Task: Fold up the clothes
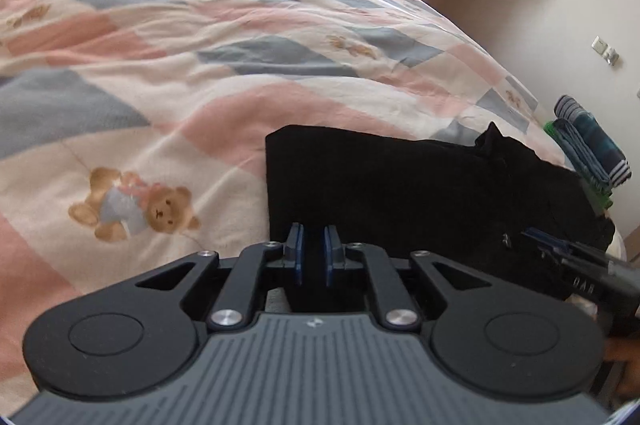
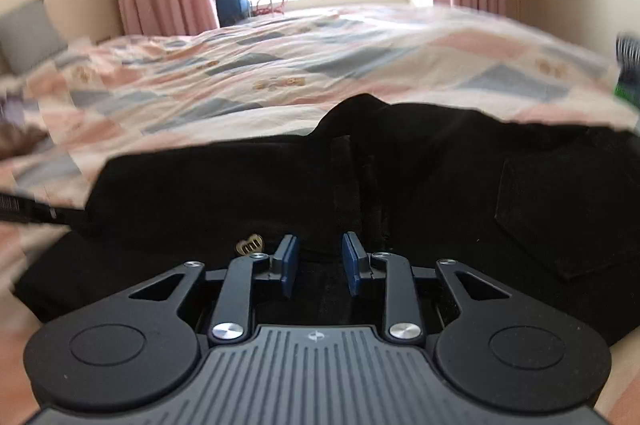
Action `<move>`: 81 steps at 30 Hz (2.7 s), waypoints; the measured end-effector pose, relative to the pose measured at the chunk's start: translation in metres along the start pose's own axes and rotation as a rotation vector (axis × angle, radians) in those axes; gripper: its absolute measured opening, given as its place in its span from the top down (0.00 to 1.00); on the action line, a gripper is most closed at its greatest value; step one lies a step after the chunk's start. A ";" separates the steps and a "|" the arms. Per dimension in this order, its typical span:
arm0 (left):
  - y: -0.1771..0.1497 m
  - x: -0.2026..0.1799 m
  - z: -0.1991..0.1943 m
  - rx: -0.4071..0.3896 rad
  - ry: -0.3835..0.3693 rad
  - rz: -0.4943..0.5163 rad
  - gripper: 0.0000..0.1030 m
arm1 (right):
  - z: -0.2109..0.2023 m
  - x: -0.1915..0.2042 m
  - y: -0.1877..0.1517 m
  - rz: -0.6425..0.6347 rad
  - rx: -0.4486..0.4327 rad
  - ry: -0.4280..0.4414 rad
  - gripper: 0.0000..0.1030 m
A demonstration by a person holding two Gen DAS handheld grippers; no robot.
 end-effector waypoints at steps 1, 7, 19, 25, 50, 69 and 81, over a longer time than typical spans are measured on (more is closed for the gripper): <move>0.003 0.004 -0.006 -0.009 -0.012 -0.028 0.93 | -0.003 0.005 0.005 -0.010 -0.002 -0.009 0.65; 0.010 0.037 -0.013 0.113 -0.101 -0.195 0.73 | -0.019 0.098 -0.005 -0.273 -0.058 0.154 0.47; 0.024 0.042 0.033 0.281 -0.189 -0.236 0.61 | 0.054 0.224 -0.069 -0.933 0.091 0.014 0.25; 0.030 0.039 0.039 0.306 -0.204 -0.219 0.77 | 0.081 0.219 -0.055 -0.914 0.118 -0.006 0.39; 0.059 -0.308 -0.060 -0.034 -0.609 0.224 0.71 | -0.146 -0.220 0.008 0.617 -0.546 0.145 0.86; -0.024 -0.347 0.047 0.069 -0.351 0.281 0.83 | -0.156 -0.286 -0.058 0.853 -0.571 0.060 0.88; 0.017 -0.325 0.030 -0.049 -0.296 0.250 0.81 | -0.190 -0.250 0.022 0.369 -0.481 -0.152 0.63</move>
Point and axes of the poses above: each gripper's, at about its wrist camera, not at the fingertips, and z roughly the way its jaws point, x to its left, y to its top, the point moved 3 cm from there along z, roughly the way its jaws point, and after that the axes turned 14 degrees about y, right-handed, at the moved point
